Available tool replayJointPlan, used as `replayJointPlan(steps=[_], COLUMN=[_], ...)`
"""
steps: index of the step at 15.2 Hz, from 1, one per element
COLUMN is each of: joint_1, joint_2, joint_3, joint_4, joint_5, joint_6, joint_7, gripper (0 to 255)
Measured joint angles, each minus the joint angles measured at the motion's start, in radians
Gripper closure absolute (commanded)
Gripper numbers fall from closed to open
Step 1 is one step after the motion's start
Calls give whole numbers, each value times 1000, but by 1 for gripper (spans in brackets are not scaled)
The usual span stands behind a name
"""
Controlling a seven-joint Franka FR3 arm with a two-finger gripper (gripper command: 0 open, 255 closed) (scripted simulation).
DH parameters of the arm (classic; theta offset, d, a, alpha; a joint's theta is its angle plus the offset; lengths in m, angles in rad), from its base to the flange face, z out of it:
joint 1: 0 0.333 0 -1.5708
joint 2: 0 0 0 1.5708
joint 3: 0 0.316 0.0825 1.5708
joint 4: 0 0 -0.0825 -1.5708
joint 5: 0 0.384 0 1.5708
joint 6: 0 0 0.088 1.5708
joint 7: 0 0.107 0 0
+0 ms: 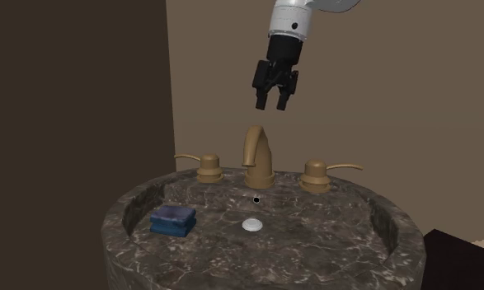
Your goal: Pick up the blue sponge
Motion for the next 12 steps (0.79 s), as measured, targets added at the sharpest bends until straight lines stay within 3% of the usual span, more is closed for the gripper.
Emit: replayJointPlan(steps=[6,7,9,12], joint_1=[22,26,43,63], joint_2=[177,185,266,411], joint_3=[35,39,52,73], joint_4=[76,88,129,180], joint_5=[-19,-49,-109,-52], joint_6=[96,82,169,223], joint_7=[-3,1,6,5], gripper=[0,0,0,0])
